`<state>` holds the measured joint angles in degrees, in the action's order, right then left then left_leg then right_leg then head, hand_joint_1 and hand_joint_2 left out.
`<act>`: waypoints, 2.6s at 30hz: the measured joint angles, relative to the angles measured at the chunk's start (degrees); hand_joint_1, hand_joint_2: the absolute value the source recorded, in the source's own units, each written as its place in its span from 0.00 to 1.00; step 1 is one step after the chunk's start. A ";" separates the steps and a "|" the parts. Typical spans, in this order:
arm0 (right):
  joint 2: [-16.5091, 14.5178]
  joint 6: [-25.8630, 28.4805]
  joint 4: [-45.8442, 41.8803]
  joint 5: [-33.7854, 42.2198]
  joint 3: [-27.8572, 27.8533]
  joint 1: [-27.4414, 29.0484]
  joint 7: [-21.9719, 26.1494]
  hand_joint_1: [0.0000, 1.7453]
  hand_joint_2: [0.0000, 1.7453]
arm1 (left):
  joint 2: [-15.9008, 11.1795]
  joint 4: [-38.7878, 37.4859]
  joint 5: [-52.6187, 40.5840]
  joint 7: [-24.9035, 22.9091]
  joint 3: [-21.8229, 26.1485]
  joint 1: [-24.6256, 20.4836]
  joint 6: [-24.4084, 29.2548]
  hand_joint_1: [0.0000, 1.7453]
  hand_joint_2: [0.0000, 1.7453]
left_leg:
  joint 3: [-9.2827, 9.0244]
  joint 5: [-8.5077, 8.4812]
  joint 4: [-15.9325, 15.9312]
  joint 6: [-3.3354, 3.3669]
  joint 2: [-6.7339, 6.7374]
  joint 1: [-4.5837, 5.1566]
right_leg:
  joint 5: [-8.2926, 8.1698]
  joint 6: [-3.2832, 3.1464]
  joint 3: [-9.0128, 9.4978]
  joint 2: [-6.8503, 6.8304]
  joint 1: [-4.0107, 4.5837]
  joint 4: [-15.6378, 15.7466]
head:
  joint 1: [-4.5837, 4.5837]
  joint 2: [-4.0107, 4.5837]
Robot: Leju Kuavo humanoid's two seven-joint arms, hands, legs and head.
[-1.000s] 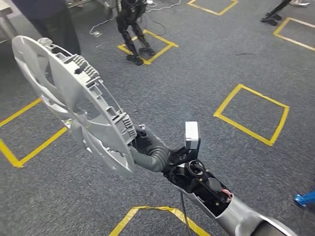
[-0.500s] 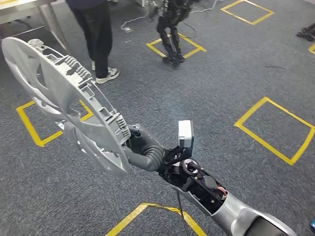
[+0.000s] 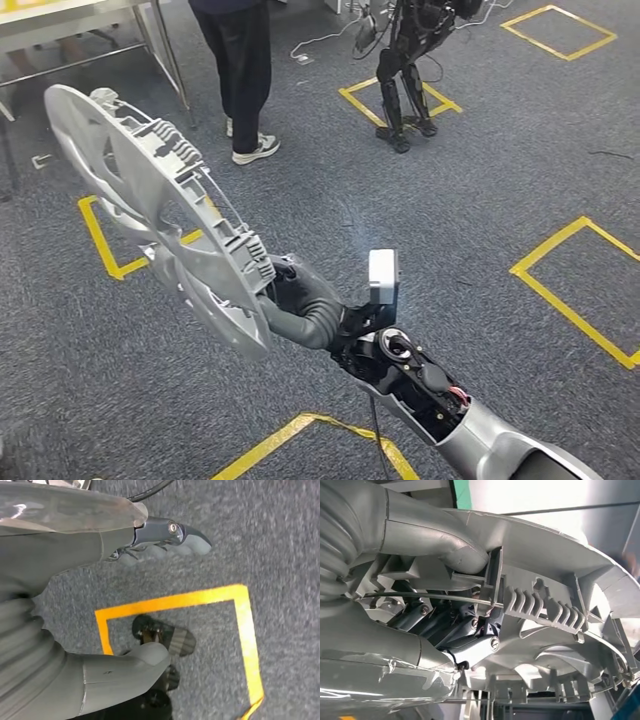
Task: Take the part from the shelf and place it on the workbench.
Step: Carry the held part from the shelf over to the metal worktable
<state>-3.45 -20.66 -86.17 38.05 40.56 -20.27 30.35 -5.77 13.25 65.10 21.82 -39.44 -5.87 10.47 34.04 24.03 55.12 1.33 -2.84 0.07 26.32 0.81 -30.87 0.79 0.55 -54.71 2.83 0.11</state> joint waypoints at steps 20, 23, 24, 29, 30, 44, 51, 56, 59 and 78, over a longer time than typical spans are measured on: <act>0.00 -0.58 0.57 -1.09 -0.22 0.10 0.05 1.00 1.00 | 0.08 0.00 0.75 -0.05 -0.08 -0.11 0.17 0.00 1.00 | -0.17 -0.25 -0.52 -0.49 0.02 0.12 | -0.10 -0.32 0.02 0.03 -0.19 0.20 | -1.40 0.00; 0.00 -0.51 0.57 -1.16 -0.16 0.12 -0.02 1.00 1.00 | 0.09 0.00 0.76 -0.05 -0.11 -0.14 0.18 0.00 1.00 | -0.17 -0.15 -0.41 -0.29 0.02 0.23 | -0.05 -0.17 0.08 0.03 -0.35 0.21 | -1.44 0.00; 0.00 -0.51 0.57 -1.16 -0.15 0.14 -0.02 1.00 1.00 | 0.08 0.00 0.77 -0.05 -0.11 -0.16 0.19 0.00 1.00 | -0.17 -0.09 -0.34 -0.19 0.02 0.27 | -0.02 -0.06 0.10 0.03 -0.43 0.21 | -1.45 0.00; 0.00 -0.41 0.54 -1.18 -0.14 0.26 -0.02 1.00 1.00 | 0.10 0.01 0.75 -0.04 -0.11 -0.28 0.24 0.00 1.00 | -0.55 -0.01 -0.66 0.56 0.00 0.24 | 0.45 0.71 0.26 -0.04 -0.56 -0.05 | -1.50 0.00; 0.00 -0.40 0.52 -1.19 -0.14 0.26 -0.02 1.00 1.00 | 0.11 0.02 0.75 -0.03 -0.12 -0.31 0.24 0.00 1.00 | -0.81 -0.06 -0.92 0.74 -0.01 0.08 | 1.29 0.91 -0.24 -0.10 -0.53 -1.34 | -1.40 0.00; 0.01 -2.05 1.40 -1.34 -0.27 -0.01 0.77 1.00 1.00 | 0.35 0.02 0.98 -0.42 -0.62 -1.22 0.87 0.00 1.00 | -1.54 0.40 -1.20 -0.97 -5.49 -0.58 | -1.36 -0.44 -0.31 2.15 -0.75 0.59 | -0.56 0.00; -0.02 -2.43 2.12 -1.94 -0.32 -0.34 1.10 1.00 1.00 | 0.38 0.02 1.05 -0.73 -0.67 -1.62 0.94 0.00 1.00 | 8.32 6.84 16.32 -2.75 2.28 -0.97 | -1.16 -1.31 0.96 -3.47 -0.96 1.93 | -2.04 0.00; -0.02 -2.53 2.46 -1.91 -0.34 -0.45 1.10 1.00 1.00 | 0.33 0.02 1.11 -0.76 -0.68 -1.68 0.94 0.00 1.00 | 0.66 -0.96 0.04 -2.92 6.13 -1.26 | 0.38 0.14 1.60 -6.10 -0.80 0.96 | -2.26 0.00; -0.03 -2.57 2.49 -1.89 -0.33 -0.59 1.12 1.00 1.00 | 0.32 0.02 1.11 -0.79 -0.69 -1.66 0.94 0.00 1.00 | 0.39 -0.67 -0.48 -1.53 4.80 -0.97 | 1.14 1.07 2.08 -7.06 -0.82 0.71 | -1.58 0.00; 0.00 -2.68 3.36 -0.91 -0.51 -0.79 1.57 1.00 1.00 | 0.42 0.02 1.37 -0.82 -0.95 -1.64 0.96 0.00 1.00 | -0.80 0.25 -0.67 -0.17 -0.83 -0.17 | -1.21 -0.26 -1.12 0.45 0.04 0.09 | -0.34 0.00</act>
<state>-3.45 -23.34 -82.81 37.14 40.04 -21.07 31.92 -5.35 13.27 66.47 21.00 -40.39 -7.51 11.43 33.25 24.28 54.46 1.15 -3.67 -0.09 25.10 0.55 -31.99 1.24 0.59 -54.61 2.49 0.11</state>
